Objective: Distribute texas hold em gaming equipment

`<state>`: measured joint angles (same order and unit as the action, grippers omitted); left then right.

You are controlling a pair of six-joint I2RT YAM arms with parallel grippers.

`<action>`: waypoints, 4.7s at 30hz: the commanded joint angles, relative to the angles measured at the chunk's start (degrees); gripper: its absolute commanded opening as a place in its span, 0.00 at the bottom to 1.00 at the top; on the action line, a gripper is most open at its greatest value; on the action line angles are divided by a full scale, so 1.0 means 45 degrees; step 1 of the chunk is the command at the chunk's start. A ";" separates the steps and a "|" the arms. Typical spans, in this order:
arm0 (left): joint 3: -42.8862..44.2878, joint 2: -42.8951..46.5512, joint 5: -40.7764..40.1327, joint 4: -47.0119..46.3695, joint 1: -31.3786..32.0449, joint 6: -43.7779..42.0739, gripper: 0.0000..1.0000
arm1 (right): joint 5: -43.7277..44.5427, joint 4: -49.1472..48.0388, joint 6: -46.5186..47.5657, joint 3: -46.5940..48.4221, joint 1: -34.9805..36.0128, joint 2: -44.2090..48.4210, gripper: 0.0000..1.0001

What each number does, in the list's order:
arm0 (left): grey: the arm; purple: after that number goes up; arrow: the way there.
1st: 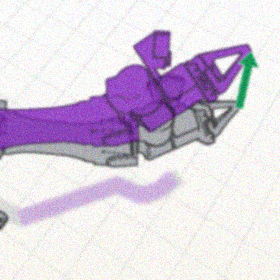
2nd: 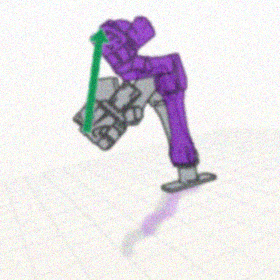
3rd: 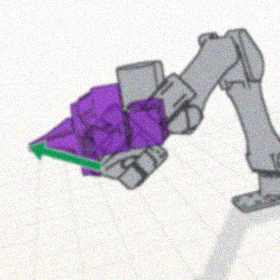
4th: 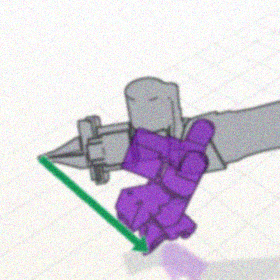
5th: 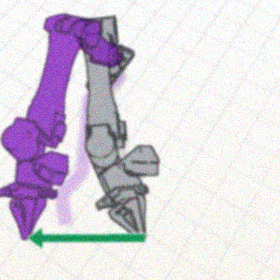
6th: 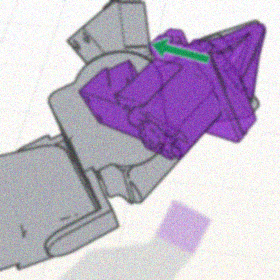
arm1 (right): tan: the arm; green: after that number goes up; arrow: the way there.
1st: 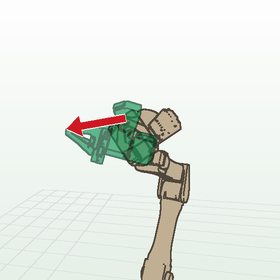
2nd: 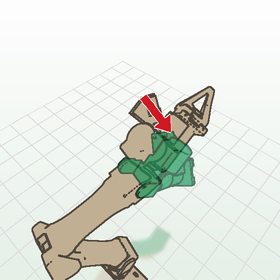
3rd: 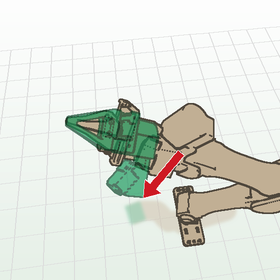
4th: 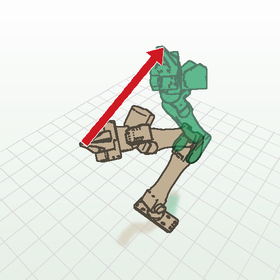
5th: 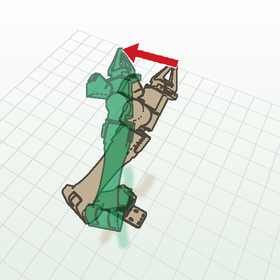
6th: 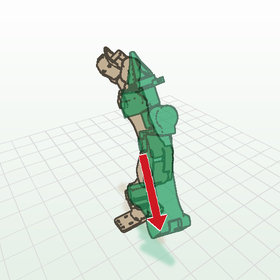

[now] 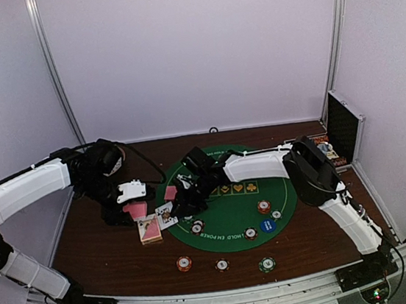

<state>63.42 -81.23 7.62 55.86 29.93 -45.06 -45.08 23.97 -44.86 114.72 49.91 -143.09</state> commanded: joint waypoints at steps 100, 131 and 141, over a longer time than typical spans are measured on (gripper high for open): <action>0.2690 -0.0413 0.1050 0.1243 0.0502 0.1443 0.33 | 0.0663 -1.0992 -0.6302 -0.5675 0.1417 0.4051 0.70; 0.2684 -0.0195 0.0817 0.1438 0.0633 0.1358 0.33 | -0.0206 -1.1194 -0.7228 -0.4558 0.1301 0.2499 0.68; 0.2665 -0.0152 0.0763 0.1436 0.0633 0.1336 0.33 | -0.0100 -0.9506 -0.5901 -0.5505 0.0713 0.3653 0.62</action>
<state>73.89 -83.57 10.70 62.89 32.75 -38.35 -45.71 -25.02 -74.94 91.96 55.00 -129.67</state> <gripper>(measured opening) 0.657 0.634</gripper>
